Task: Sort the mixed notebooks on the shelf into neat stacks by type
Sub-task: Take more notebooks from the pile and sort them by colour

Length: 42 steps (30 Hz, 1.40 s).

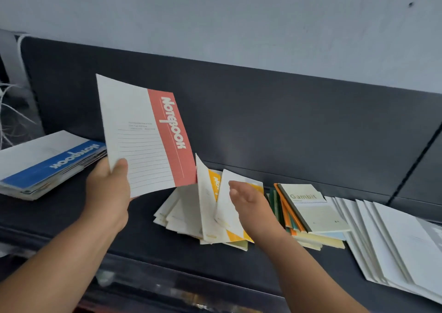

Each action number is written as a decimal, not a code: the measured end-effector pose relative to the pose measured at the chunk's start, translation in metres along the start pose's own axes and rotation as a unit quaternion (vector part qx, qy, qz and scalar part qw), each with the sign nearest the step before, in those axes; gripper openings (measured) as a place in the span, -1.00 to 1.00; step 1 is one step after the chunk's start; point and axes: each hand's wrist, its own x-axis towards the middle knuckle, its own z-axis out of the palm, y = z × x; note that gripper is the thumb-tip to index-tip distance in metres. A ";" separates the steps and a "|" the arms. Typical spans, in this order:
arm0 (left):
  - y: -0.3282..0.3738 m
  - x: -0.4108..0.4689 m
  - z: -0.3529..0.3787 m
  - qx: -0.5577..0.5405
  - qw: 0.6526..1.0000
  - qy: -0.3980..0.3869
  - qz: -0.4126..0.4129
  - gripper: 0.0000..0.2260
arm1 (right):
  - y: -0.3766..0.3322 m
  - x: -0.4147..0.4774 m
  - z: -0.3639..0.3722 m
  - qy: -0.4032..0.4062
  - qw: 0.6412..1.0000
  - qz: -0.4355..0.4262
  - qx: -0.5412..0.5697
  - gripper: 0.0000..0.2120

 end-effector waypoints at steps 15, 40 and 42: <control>0.010 -0.084 0.136 -0.042 0.994 -0.100 0.004 -0.80 | 0.024 -0.028 -0.114 0.094 0.968 0.040 0.229 -0.71; -0.117 -0.300 0.335 0.494 0.708 -0.496 0.096 -0.62 | 0.197 -0.133 -0.334 0.294 0.903 0.282 -0.138 -0.54; -0.120 -0.300 0.331 0.487 0.706 -0.504 0.103 -0.61 | 0.196 -0.133 -0.330 0.267 0.892 0.299 -0.207 -0.58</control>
